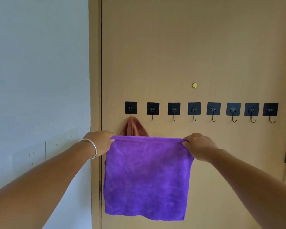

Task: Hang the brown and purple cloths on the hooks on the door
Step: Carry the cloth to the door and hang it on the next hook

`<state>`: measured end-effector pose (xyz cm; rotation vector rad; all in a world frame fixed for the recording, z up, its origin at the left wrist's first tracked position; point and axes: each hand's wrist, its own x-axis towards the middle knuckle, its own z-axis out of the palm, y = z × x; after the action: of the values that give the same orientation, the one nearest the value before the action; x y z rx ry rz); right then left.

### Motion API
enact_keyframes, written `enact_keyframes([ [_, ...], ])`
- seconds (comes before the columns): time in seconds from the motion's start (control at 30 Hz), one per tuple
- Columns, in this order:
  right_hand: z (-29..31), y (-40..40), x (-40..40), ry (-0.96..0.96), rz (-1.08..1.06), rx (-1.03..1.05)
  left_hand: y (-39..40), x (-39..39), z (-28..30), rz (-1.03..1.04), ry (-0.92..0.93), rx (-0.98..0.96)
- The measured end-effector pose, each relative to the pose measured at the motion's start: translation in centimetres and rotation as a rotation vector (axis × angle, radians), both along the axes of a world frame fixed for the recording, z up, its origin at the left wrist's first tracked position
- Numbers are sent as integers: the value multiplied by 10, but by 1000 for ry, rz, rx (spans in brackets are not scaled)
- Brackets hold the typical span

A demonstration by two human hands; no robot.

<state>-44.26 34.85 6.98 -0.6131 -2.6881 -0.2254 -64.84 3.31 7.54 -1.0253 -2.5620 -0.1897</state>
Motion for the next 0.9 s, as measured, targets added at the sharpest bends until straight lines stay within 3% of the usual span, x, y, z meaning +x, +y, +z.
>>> enact_keyframes([
  [0.23,22,47,-49,64,11,-30,47,-35,15,28,24,103],
  [0.37,32,66,-77,232,72,-103,69,-52,23,9,125,187],
  [0.53,41,62,-104,425,221,92,92,-54,22,-79,249,167],
  [0.6,46,61,-113,382,311,216,99,-55,25,-50,230,113],
  [0.7,52,63,-123,205,386,442,106,-64,28,-90,342,-104],
  [0.83,64,67,-139,174,293,414,110,-83,32,-105,330,153],
  [0.9,65,66,-151,142,230,391,118,-93,38,-40,328,146],
])
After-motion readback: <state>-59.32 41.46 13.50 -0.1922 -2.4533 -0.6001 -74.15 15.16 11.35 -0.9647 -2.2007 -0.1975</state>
